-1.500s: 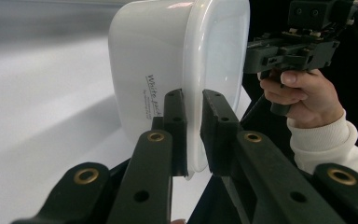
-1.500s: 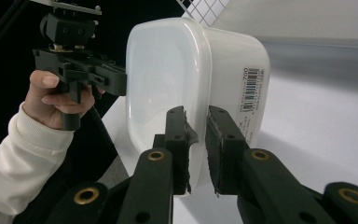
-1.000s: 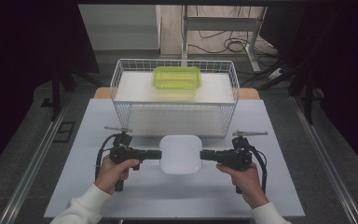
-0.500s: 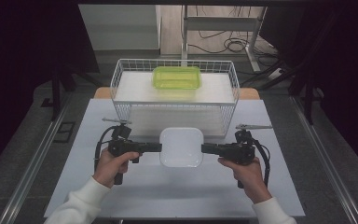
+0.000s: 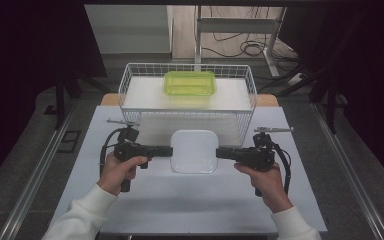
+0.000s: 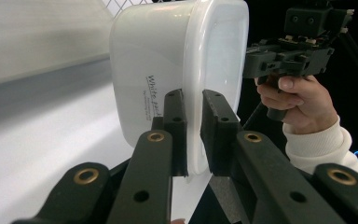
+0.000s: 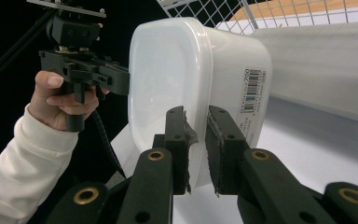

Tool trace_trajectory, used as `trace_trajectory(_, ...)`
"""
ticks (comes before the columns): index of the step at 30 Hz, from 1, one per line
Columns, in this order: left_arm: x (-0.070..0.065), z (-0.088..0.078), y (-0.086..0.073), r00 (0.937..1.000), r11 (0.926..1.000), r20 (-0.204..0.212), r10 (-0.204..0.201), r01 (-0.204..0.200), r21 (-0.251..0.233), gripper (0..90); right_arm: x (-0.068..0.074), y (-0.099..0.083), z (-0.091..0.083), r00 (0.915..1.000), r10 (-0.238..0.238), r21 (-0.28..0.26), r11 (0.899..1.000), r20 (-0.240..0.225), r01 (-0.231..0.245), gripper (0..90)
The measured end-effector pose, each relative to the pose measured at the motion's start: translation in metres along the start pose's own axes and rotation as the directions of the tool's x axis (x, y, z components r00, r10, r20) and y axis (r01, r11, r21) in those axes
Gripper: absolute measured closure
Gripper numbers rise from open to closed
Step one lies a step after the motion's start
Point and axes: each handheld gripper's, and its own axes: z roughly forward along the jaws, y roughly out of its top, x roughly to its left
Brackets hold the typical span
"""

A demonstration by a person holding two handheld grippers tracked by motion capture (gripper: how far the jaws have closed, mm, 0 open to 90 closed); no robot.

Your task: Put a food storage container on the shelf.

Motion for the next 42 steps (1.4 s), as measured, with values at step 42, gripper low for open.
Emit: trace_trajectory(42, -0.027, -0.028, 0.052, 0.9967, 0.9949, -0.001, 0.081, -0.080, -0.061, 81.0, 0.028, 0.052, -0.011, 0.9963, -0.085, -0.062, 0.994, -0.008, 0.085, 78.7)
